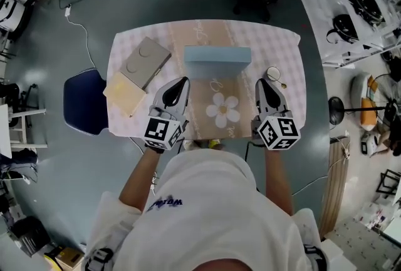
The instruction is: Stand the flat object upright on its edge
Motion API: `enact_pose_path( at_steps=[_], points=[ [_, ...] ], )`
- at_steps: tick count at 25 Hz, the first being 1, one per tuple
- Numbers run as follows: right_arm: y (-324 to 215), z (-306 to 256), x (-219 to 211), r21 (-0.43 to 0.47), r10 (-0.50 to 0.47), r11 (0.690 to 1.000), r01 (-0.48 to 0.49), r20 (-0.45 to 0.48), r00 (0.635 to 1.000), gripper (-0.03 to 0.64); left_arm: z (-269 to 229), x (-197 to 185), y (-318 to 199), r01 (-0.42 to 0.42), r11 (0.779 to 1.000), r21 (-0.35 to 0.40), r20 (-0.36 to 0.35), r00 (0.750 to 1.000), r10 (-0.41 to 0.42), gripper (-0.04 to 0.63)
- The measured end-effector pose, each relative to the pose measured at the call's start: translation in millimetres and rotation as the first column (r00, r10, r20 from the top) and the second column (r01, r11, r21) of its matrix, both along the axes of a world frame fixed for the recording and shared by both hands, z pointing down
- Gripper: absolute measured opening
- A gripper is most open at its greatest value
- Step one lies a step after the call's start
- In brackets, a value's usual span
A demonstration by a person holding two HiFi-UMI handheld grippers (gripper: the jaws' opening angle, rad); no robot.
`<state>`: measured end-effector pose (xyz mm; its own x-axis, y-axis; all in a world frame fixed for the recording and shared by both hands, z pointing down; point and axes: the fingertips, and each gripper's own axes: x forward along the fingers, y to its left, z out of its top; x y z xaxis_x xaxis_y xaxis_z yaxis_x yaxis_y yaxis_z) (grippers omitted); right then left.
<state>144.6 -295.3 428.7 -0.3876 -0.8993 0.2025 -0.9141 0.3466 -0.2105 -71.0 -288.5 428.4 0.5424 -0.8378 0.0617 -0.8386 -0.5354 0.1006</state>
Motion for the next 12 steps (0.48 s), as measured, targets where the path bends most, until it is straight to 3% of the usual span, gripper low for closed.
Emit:
enact_pose_path(
  at_steps=[7, 12],
  points=[
    [16, 0, 3, 0.003, 0.002, 1.0, -0.002, 0.016, 1.0, 0.003, -4, -20, 8, 0.023, 0.999, 0.03, 0.072, 0.997, -0.025, 0.002],
    [24, -7, 6, 0.01, 0.007, 1.0, -0.007, 0.012, 1.0, 0.003, -6, -31, 11, 0.049, 0.999, 0.024, 0.073, 0.996, -0.051, 0.002]
  ],
)
